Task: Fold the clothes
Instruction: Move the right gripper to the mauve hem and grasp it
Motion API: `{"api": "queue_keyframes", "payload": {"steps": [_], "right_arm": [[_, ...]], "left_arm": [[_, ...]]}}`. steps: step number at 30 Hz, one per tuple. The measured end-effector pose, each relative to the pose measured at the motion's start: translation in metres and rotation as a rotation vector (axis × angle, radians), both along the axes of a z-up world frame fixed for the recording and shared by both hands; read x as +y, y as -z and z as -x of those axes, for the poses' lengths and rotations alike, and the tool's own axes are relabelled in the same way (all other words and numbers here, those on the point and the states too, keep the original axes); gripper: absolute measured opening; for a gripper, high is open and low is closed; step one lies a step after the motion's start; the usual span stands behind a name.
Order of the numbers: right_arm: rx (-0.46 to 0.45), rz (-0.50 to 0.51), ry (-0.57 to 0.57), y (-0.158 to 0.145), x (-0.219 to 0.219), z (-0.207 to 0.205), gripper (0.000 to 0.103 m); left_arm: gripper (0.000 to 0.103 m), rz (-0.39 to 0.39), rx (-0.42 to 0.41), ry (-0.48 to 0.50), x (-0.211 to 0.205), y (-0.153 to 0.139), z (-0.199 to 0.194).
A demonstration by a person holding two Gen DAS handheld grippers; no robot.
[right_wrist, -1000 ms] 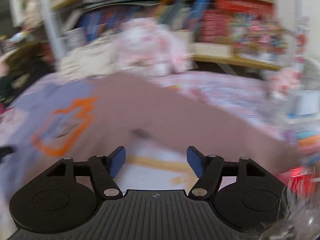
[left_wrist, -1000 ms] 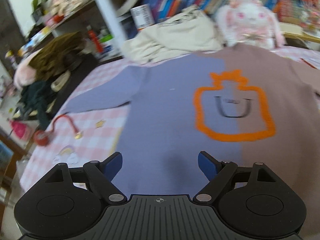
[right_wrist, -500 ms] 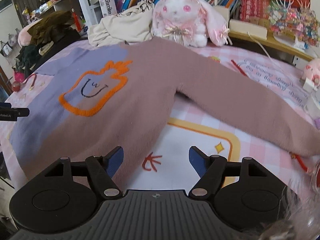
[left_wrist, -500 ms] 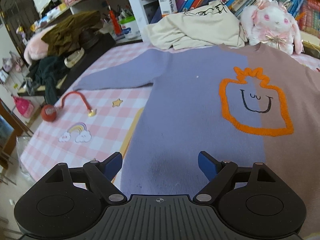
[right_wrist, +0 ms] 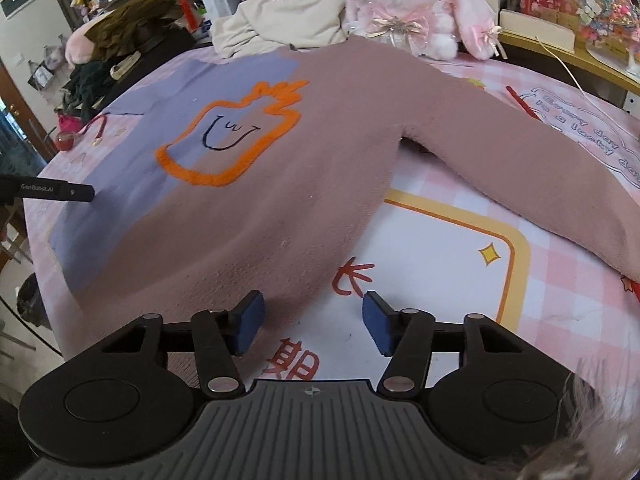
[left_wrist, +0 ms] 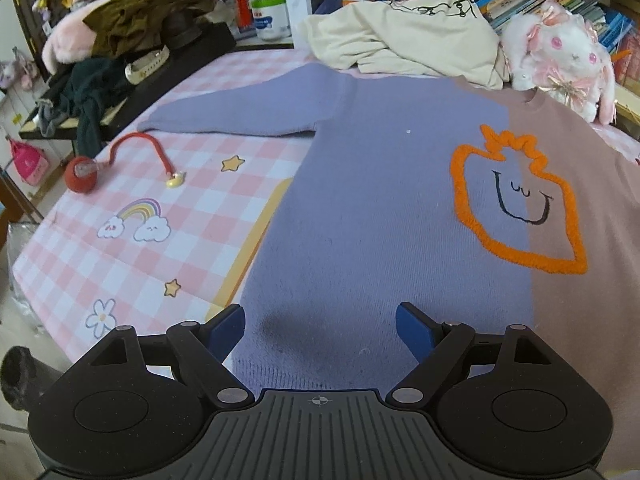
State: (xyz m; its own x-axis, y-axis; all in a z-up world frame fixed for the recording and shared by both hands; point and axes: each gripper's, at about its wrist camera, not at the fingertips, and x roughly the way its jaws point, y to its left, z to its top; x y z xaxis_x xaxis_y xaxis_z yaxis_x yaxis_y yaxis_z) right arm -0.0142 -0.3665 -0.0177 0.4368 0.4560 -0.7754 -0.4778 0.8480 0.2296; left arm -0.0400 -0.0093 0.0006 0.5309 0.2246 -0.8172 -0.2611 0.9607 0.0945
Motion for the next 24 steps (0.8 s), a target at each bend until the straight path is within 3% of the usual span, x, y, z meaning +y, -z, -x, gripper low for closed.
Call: {"api": "queue_keyframes", "payload": {"steps": [5, 8, 10, 13, 18, 24], "right_arm": [[0.008, -0.012, -0.026, 0.000, 0.003, 0.002, 0.032], [0.017, -0.021, -0.044, 0.000, 0.006, 0.003, 0.024], [0.017, -0.019, -0.045, 0.000, 0.006, 0.003, 0.024], [0.023, -0.017, -0.044, 0.000, 0.007, 0.003, 0.024], [0.027, -0.011, -0.053, 0.000, 0.007, 0.002, 0.025], [0.036, -0.014, -0.056, 0.000, 0.006, -0.001, 0.025]], "left_arm": [[0.083, 0.025, 0.011, -0.007, 0.003, 0.004, 0.000], [0.074, 0.054, 0.016, 0.000, 0.004, 0.006, 0.000], [0.064, 0.068, 0.025, 0.014, 0.003, 0.007, 0.000], [0.064, 0.055, 0.031, 0.024, 0.002, 0.006, 0.000], [0.067, -0.033, 0.018, 0.073, -0.007, 0.002, 0.003], [0.067, -0.028, 0.003, 0.082, -0.004, 0.002, 0.009]]}}
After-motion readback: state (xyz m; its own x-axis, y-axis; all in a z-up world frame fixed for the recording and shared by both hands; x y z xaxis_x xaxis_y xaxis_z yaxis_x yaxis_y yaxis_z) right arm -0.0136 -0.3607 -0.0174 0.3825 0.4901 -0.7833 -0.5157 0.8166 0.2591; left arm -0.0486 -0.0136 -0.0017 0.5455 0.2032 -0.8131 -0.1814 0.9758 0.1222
